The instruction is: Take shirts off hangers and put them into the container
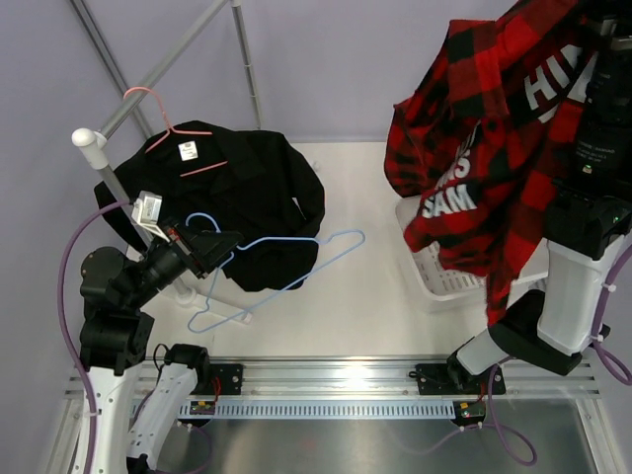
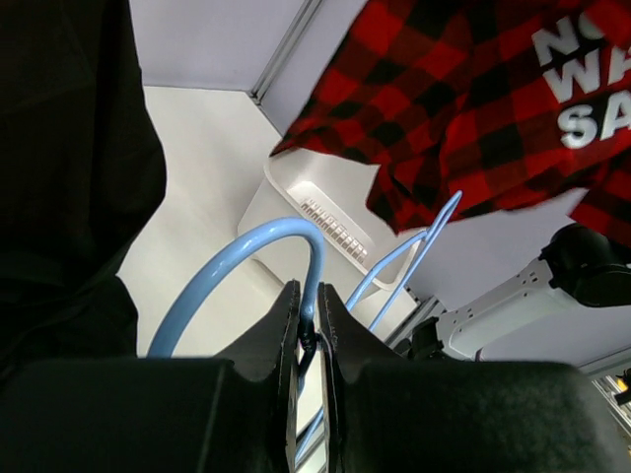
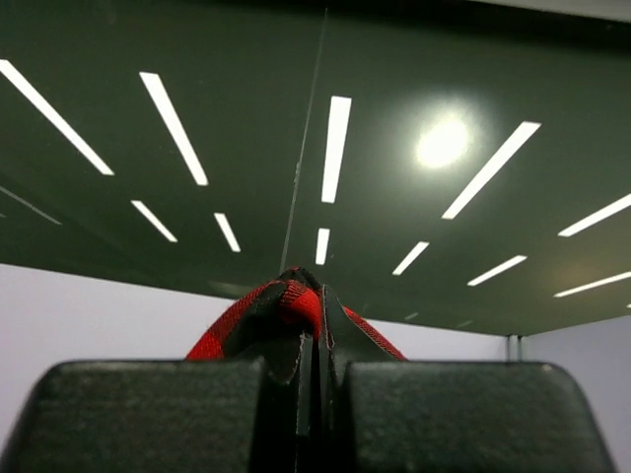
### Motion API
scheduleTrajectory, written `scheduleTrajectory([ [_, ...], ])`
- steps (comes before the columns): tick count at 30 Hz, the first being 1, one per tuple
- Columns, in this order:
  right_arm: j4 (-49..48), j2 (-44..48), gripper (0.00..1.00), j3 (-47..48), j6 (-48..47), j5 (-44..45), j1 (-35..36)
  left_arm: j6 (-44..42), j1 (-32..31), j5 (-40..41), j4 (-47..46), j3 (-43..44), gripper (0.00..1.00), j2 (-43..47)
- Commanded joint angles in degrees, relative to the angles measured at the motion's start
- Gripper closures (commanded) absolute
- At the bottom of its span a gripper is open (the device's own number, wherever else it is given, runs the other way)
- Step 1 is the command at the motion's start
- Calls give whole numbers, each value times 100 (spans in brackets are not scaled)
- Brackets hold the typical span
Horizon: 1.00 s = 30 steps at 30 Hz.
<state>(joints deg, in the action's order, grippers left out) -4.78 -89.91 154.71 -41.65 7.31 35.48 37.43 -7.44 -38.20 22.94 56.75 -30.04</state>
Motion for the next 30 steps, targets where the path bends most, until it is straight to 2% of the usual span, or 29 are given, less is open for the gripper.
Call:
scheduleTrajectory([
  [1, -824, 439, 100, -12, -703, -300, -42, -175, 15, -21, -88, -129, 100, 121],
  [9, -963, 1098, 100, -450, -1512, -406, -50, -43, 15, -109, -114, -191, 100, 16],
  [19, -1043, 1590, 100, -267, -2233, -625, 134, -201, 15, -13, 360, -50, 100, 42],
  [23, -990, 1564, 100, -126, -3170, -661, 923, -184, -3, -47, 361, -155, 100, 95],
  [25, -920, 1538, 100, -29, -3559, -687, 1539, -175, 6, -56, 308, -147, 100, 95],
  [30, -911, 1345, 100, 15, -3728, -933, 1857, -166, 6, -74, 194, -226, 100, 69],
])
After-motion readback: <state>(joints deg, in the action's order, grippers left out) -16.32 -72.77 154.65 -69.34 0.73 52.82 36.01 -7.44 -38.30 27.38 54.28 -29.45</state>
